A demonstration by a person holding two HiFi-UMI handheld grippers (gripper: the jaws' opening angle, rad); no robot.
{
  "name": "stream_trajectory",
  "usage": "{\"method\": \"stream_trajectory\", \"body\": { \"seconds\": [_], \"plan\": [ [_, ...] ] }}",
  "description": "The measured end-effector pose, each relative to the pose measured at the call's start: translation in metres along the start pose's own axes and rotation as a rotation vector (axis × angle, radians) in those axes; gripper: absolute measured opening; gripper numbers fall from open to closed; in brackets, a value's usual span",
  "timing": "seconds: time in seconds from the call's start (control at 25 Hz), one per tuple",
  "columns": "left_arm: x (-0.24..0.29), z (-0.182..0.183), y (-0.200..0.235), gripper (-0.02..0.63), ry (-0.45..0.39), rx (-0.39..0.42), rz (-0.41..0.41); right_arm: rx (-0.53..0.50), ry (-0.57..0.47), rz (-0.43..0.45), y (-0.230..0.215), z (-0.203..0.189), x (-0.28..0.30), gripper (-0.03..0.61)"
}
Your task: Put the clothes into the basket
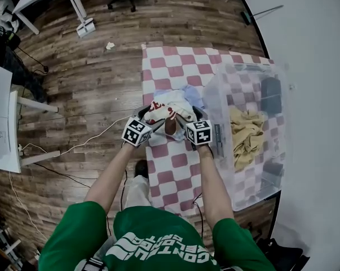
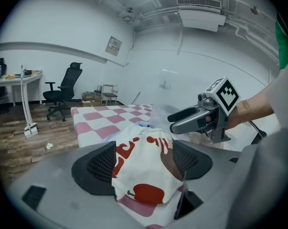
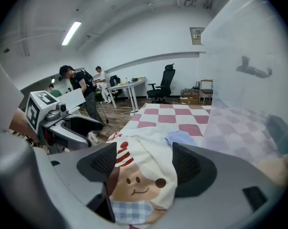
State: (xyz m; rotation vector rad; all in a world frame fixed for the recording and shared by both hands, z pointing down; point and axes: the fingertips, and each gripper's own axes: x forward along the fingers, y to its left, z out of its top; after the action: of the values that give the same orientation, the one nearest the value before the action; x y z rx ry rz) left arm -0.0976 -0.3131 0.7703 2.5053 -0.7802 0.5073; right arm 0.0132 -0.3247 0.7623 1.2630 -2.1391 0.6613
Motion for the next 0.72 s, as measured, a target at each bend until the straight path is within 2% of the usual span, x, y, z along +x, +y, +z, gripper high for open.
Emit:
{"method": "stream_trajectory", "body": {
  "seconds": [0.16, 0.52, 0.72],
  "plan": [
    [0.02, -0.015, 0.015, 0.356, 0.033, -0.059, 0.005, 0.032, 0.03, -0.026, -0.019, -0.009, 0.023, 0.368],
    [0.049, -0.046, 0.02, 0.356, 0.096, -0.139, -0.022, 0.135, 0.074, -0.013, -0.04, -0.036, 0.059, 0.376],
    [0.06, -0.054, 0.021, 0.354, 0.119, -0.152, -0.014, 0.262, 0.076, 0.015, -0.045, -0.05, 0.07, 0.374]
  ]
}}
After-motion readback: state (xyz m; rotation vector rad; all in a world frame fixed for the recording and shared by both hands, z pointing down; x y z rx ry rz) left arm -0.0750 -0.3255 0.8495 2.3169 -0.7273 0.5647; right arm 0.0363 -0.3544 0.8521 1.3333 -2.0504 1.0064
